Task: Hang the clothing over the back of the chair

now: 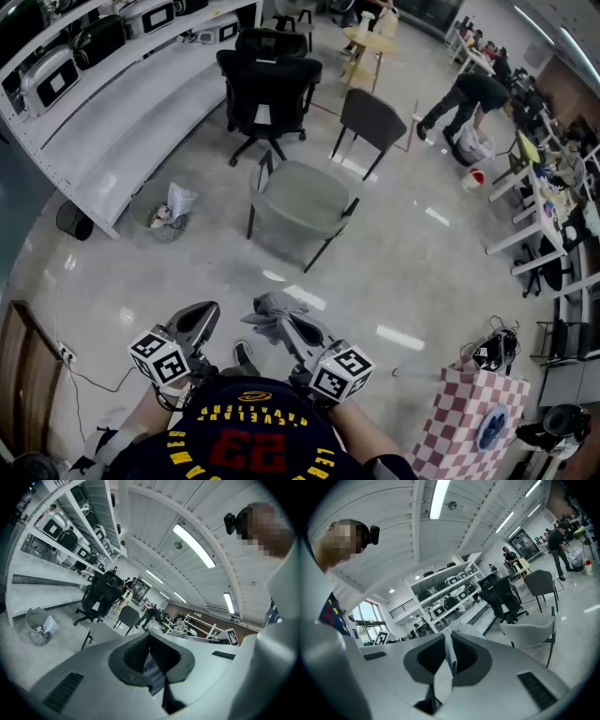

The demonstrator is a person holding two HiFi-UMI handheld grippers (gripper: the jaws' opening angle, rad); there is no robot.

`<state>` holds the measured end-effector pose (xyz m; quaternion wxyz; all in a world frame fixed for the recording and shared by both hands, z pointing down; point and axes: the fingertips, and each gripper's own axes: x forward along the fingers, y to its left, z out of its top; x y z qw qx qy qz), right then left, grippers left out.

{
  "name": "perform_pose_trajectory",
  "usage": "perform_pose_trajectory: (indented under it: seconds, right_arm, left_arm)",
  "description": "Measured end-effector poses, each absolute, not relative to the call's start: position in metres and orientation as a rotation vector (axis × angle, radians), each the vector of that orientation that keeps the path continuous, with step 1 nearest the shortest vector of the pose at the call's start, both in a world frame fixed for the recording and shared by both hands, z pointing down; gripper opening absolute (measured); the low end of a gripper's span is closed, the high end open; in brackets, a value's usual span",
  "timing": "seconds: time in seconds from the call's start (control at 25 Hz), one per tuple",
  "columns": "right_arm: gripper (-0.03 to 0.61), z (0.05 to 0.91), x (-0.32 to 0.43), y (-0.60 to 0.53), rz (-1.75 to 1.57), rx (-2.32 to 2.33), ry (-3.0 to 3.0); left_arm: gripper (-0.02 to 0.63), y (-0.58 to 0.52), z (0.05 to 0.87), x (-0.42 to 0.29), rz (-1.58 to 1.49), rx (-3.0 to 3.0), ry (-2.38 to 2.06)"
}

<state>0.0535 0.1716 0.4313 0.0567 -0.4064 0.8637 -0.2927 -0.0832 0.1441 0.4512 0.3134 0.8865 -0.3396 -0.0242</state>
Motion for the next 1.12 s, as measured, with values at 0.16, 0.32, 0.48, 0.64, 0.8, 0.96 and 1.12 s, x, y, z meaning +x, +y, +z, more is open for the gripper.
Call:
perform_pose_trajectory:
  seconds: [0.16, 0.32, 0.48, 0.64, 0.8, 0.96, 1.12]
  right_arm:
    - [0.028, 0.427, 0.045, 0.144, -0.864, -1.259, 2.617]
    - [0.028, 0.428, 0.039, 0.123, -0.862, -1.259, 2.613]
    - [0.028, 0.428, 0.033, 0.102, -0.864, -1.233, 2.623]
    - [0.028, 0.438, 0.027, 0.081, -0.901, -1.188, 2.639]
    - [0.028, 0.450, 0.023, 0.055, -0.932, -1.128, 2.657]
    - [0.028, 0.451, 0.019, 0.026, -0.955, -1.046, 2.685]
    - [0.028, 0.447, 0.018, -0.009, -0.977, -0.989, 2.712]
  left_arm:
    - [0.003, 0.122, 0.462, -0.102, -0.060, 2.321, -0.897]
    - [0.003, 0.108, 0.471, -0.115, -0.060, 2.294, -0.909]
    - [0.003, 0.093, 0.475, -0.119, -0.057, 2.278, -0.923]
    - [0.003, 0.081, 0.482, -0.124, -0.044, 2.255, -0.960]
    - [0.003, 0.061, 0.486, -0.131, -0.040, 2.232, -1.020]
    - [0.003, 0.038, 0.483, -0.133, -0.049, 2.207, -1.085]
    - [0.003, 0.005, 0.479, -0.125, -0.055, 2.185, -1.119]
